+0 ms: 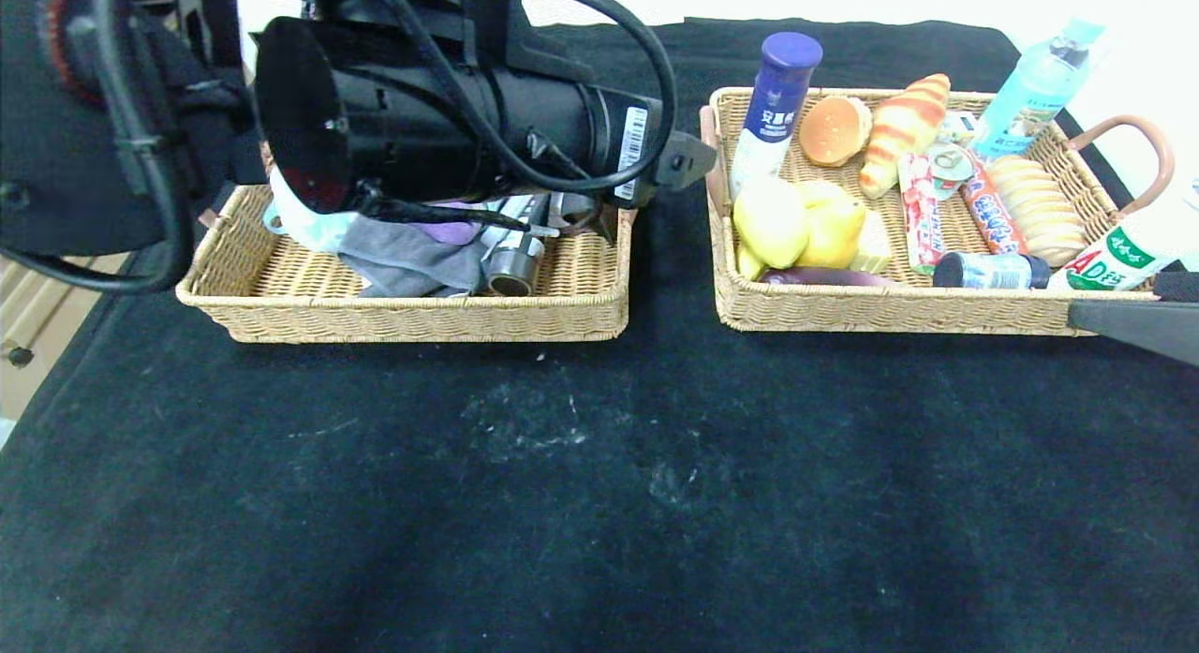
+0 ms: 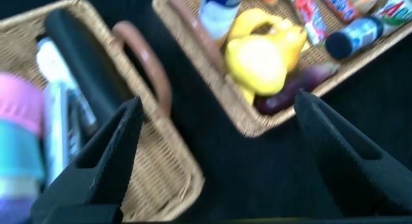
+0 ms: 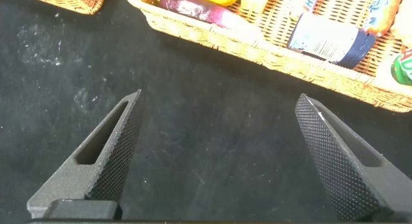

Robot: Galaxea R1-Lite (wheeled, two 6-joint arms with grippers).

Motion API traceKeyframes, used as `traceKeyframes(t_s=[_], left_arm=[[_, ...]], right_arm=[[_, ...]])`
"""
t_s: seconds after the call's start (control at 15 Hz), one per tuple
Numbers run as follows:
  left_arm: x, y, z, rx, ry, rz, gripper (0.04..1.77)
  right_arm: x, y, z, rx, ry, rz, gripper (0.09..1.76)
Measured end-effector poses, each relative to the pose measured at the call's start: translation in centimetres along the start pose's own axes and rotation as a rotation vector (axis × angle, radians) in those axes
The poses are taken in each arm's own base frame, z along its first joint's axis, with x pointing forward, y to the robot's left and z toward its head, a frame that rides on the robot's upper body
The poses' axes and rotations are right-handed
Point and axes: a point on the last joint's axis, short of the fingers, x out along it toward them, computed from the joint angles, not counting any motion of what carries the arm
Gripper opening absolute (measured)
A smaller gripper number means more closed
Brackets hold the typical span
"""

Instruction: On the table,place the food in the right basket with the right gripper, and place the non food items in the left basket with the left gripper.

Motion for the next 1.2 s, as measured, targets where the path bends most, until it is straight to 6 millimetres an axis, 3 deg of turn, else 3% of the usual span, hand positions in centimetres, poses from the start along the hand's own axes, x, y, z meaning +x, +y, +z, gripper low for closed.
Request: traceKeyframes(t_s=[0.33,0.67,0.8,1.2], left_arm=[[-5.3,1.7,-2.4,0.005,0.080,0.034,1.70],[-13.9,4.1,-5.1,-0.004,0.120,0.121,1.70],[-17.9,4.4,-6.3,-0.006,0.151,0.141,1.71],[-29.1,4.4,-9.5,-0.019,0.153,0.242,1.71]], right_arm=[[0.2,-0.4,-0.1,0.004,0.008,-0.020,1.71],[-1.2,-1.1,-0.5,0.027,0.010,-0.092,1.71],[-3.0,-0.8,-1.3,0.044,0.042,-0.114,1.71],[-11.9,2.7,-5.7,0.059,0.075,-0.180,1.71]])
